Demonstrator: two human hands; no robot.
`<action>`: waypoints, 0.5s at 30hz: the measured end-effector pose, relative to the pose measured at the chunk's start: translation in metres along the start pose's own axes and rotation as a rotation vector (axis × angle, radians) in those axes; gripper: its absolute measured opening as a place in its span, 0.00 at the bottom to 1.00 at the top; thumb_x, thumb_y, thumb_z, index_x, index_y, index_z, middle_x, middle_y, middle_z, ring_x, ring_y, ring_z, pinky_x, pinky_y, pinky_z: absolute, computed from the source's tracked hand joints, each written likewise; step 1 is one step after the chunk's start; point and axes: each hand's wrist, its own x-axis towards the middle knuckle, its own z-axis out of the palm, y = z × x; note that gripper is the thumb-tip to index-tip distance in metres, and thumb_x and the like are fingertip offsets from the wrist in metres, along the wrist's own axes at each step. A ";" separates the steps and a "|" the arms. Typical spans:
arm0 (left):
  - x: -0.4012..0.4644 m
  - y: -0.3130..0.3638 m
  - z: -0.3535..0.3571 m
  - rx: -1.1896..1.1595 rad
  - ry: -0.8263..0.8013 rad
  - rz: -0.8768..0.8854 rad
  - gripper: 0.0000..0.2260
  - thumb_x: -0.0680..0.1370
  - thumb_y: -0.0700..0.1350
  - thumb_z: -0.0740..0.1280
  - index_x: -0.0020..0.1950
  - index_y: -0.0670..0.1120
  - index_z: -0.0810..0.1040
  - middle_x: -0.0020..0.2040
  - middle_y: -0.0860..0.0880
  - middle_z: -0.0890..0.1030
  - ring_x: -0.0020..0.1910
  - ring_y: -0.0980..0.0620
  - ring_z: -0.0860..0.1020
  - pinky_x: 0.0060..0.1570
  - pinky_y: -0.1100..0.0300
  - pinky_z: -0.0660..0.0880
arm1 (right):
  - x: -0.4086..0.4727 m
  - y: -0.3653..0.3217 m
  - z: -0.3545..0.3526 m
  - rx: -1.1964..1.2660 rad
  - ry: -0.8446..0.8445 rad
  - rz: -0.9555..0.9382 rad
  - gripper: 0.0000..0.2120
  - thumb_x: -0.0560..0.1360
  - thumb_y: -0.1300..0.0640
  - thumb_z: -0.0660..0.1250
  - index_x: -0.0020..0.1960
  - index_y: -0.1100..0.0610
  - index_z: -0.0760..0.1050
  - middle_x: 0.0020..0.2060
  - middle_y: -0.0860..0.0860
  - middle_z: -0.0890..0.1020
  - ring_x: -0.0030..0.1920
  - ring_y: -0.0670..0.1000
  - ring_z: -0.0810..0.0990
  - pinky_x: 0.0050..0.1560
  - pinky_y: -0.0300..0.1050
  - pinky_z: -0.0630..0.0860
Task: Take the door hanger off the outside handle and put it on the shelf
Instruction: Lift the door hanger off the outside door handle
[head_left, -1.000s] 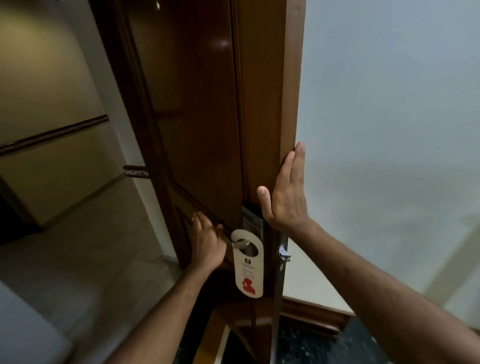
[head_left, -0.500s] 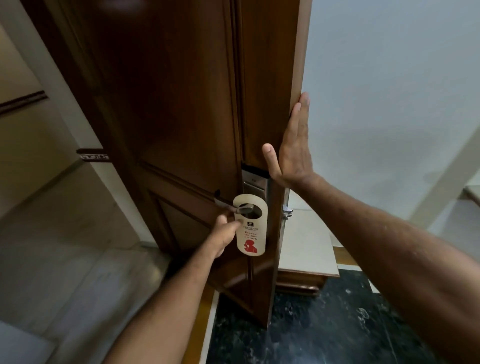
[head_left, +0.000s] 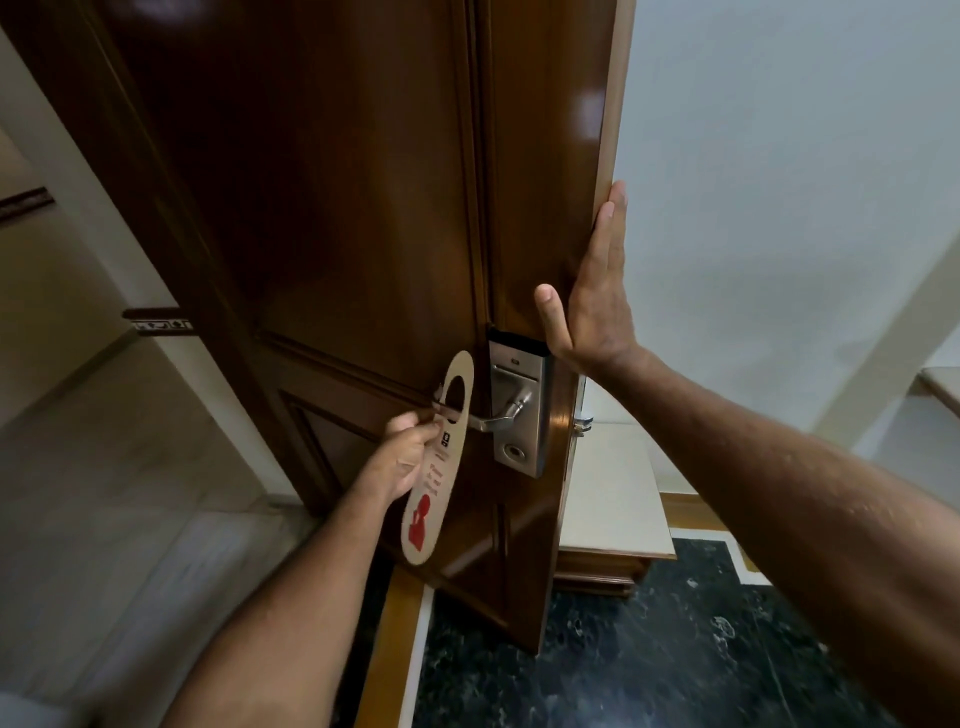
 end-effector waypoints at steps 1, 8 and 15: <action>0.002 0.006 -0.004 0.039 0.029 0.004 0.13 0.82 0.32 0.62 0.66 0.36 0.75 0.39 0.44 0.87 0.37 0.49 0.87 0.35 0.57 0.82 | 0.000 0.001 0.001 0.002 -0.002 0.001 0.42 0.79 0.47 0.61 0.77 0.68 0.39 0.77 0.74 0.45 0.80 0.71 0.42 0.78 0.71 0.47; 0.001 0.054 -0.023 0.089 0.386 0.098 0.08 0.82 0.37 0.64 0.56 0.47 0.80 0.40 0.45 0.86 0.35 0.48 0.85 0.30 0.57 0.80 | 0.000 0.002 0.001 0.030 0.011 -0.025 0.43 0.79 0.49 0.61 0.78 0.69 0.39 0.77 0.75 0.43 0.80 0.67 0.40 0.79 0.69 0.45; -0.055 0.064 -0.027 0.039 0.470 0.264 0.05 0.80 0.43 0.69 0.47 0.52 0.81 0.34 0.55 0.87 0.35 0.54 0.87 0.28 0.61 0.80 | -0.008 -0.010 0.000 0.063 0.020 -0.064 0.43 0.77 0.52 0.63 0.77 0.68 0.39 0.75 0.77 0.44 0.79 0.74 0.42 0.78 0.73 0.47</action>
